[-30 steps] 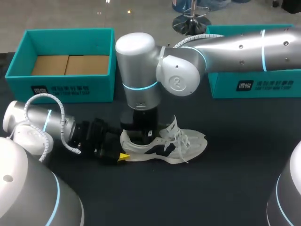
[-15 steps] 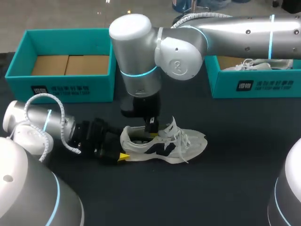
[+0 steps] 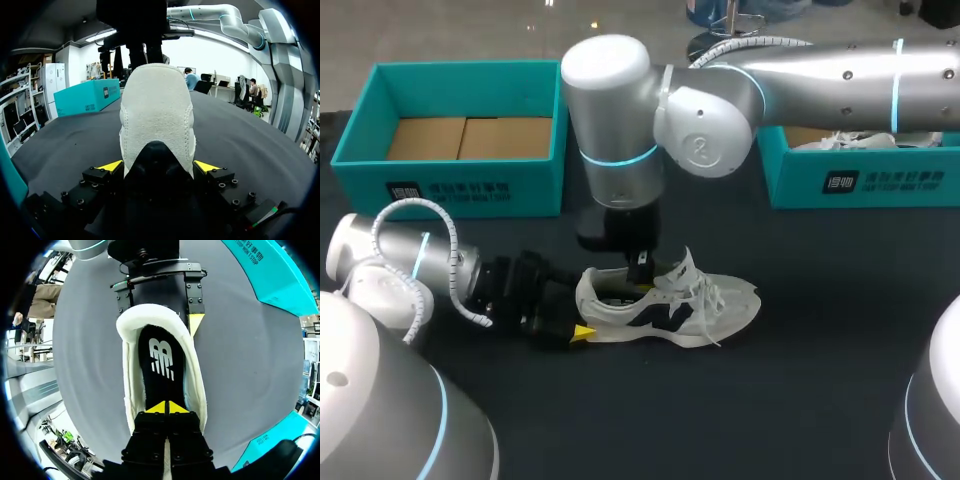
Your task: Take the shoe out of the shoebox, open the shoe tongue, remove and reinsert the insole, then place the shoe into the shoebox
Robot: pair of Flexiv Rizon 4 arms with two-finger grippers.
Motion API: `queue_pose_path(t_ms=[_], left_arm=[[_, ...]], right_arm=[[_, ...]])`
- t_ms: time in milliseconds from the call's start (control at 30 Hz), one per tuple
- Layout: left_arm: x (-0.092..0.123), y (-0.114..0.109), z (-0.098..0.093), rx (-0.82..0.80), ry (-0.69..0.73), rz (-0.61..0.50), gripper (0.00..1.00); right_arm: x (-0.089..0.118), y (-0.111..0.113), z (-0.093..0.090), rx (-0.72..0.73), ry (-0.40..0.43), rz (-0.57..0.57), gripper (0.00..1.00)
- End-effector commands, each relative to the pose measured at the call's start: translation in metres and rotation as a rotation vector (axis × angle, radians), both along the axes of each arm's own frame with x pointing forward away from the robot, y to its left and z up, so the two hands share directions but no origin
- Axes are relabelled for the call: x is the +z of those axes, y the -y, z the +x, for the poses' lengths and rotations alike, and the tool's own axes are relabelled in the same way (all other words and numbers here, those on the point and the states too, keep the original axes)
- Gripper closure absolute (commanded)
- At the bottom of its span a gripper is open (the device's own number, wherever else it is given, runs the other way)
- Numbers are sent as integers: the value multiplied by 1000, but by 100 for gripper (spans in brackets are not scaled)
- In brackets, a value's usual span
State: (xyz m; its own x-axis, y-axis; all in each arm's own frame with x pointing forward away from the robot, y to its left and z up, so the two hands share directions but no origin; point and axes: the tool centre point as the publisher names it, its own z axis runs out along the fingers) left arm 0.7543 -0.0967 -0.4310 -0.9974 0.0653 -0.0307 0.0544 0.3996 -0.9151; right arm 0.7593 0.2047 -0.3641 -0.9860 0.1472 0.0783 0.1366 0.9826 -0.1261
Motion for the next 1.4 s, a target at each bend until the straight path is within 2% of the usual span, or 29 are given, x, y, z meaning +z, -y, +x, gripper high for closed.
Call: queue_pose_path(t_ms=[33,333,367,467,500,600,733,900,1100,1233,1267,1300,1333,1367,1400], left_arm=[[-3,0,1,1,1,0,100],[-3,0,1,1,1,0,100],[-3,0,1,1,1,0,100],[-3,0,1,1,1,0,100],[-3,0,1,1,1,0,100],[-3,0,1,1,1,0,100],[-3,0,1,1,1,0,100],[-3,0,1,1,1,0,100],[-3,0,1,1,1,0,100],[-3,0,1,1,1,0,100],[-3,0,1,1,1,0,100],[-3,0,1,1,1,0,100],[-3,0,1,1,1,0,100],[-3,0,1,1,1,0,100],[-3,0,1,1,1,0,100]], right_arm=[[-15,-3,6,-12,-11,-5,100],[-22,-1,18,-12,-11,5,100],[-22,-2,19,-12,-11,7,84],[-21,-3,19,-9,-13,9,69],[-21,-4,18,-8,-15,10,58],[-21,-4,16,-9,-18,12,53],[-21,-7,12,-10,-19,12,55],[-30,-10,9,-10,-25,13,55],[-61,-22,-1,-3,-70,31,56],[-86,-35,-15,4,-113,48,53],[-92,-37,-20,-1,-128,53,51],[-96,-39,-24,-2,-137,58,42],[-99,-40,-29,-5,-147,61,50],[-101,-40,-33,-10,-155,62,69],[-102,-40,-36,-13,-158,62,100]])
